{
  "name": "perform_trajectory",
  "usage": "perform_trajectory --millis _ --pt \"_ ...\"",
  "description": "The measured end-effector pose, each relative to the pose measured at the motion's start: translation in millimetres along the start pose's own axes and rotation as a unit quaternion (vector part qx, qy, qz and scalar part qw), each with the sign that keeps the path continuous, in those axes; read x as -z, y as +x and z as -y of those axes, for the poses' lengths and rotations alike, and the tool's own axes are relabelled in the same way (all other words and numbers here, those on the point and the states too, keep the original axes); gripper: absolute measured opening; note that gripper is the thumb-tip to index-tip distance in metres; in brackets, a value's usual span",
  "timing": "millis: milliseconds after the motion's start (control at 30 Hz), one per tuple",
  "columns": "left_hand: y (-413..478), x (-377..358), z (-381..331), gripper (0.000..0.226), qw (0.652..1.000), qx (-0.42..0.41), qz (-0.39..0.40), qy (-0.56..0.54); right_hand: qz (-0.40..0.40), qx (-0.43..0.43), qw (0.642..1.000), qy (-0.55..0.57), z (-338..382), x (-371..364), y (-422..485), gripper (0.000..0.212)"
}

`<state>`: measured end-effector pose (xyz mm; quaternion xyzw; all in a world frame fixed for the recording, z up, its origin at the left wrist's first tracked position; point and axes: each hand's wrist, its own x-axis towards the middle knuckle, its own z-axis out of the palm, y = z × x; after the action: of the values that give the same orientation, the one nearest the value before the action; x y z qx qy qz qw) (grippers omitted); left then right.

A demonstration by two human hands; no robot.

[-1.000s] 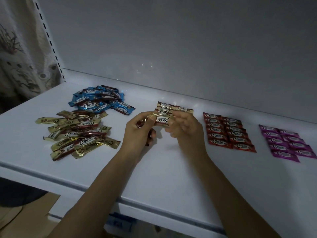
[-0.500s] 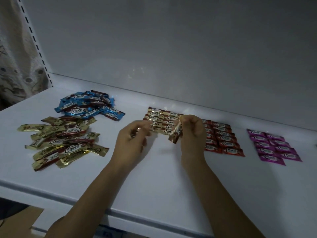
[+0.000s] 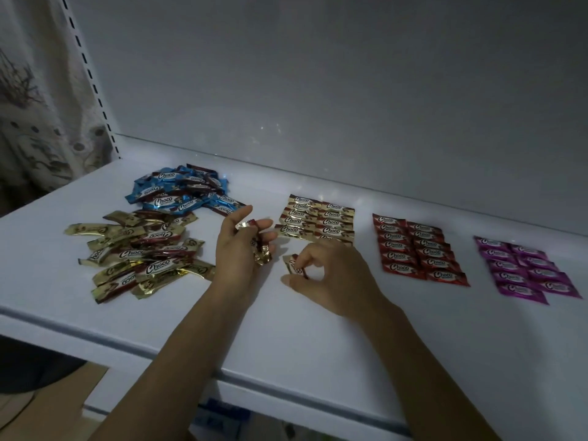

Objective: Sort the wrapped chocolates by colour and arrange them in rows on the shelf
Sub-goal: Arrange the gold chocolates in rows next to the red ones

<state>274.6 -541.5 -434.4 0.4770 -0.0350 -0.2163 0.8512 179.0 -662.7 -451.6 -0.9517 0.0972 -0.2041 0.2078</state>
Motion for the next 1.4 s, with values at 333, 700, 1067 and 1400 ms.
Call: perform_trajectory --millis 333,700,1067,1400 --pt "3.4 0.4 -1.1 0.032 0.996 0.040 0.037 -0.075 -0.073 0.044 0.978 -0.189 -1.4 -13.9 2.6 0.030" --pt "3.1 -2.6 -0.8 0.032 0.996 0.031 0.049 -0.063 -0.029 0.045 0.984 -0.172 3.0 -26.2 5.0 0.036" --pt "-11.1 -2.8 12.7 0.063 0.972 -0.080 0.195 0.104 -0.151 0.064 0.986 0.017 15.4 -8.0 6.0 0.039" --pt "-13.7 -0.8 11.5 0.067 0.958 -0.073 0.229 0.157 -0.169 -0.084 0.941 0.279 29.1 -6.0 4.1 0.024"
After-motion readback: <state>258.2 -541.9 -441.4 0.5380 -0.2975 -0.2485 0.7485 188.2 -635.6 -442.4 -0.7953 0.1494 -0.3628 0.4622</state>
